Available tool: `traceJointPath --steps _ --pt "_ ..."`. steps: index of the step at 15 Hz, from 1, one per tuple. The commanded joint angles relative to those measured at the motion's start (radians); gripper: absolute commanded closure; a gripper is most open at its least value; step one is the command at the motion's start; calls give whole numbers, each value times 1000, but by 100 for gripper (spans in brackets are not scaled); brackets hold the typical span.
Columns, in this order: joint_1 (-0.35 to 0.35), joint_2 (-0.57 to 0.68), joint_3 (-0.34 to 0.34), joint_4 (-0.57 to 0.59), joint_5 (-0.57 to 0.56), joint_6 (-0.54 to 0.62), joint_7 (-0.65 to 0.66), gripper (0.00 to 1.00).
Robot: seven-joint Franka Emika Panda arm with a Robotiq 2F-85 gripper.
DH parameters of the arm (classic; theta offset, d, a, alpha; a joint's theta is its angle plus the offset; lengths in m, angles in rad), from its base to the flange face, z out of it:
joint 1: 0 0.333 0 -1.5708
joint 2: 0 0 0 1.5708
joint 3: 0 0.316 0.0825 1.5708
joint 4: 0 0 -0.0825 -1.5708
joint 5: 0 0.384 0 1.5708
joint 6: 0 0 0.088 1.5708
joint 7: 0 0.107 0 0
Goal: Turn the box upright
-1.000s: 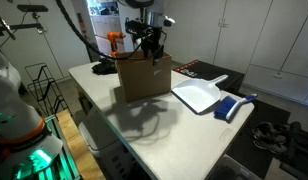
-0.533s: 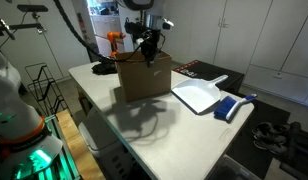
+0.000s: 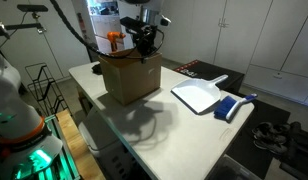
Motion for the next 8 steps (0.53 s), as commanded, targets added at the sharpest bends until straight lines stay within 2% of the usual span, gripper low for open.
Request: traceJointPath --steps 1,6,7,8 --pt "-1 -11 -12 10 23 -53 -49 96" --pt "-2 -10 -15 13 1 -42 -52 96" --pt "-2 -13 -16 12 4 -31 -40 70" --pt "-3 -20 -18 10 16 -29 -40 70"
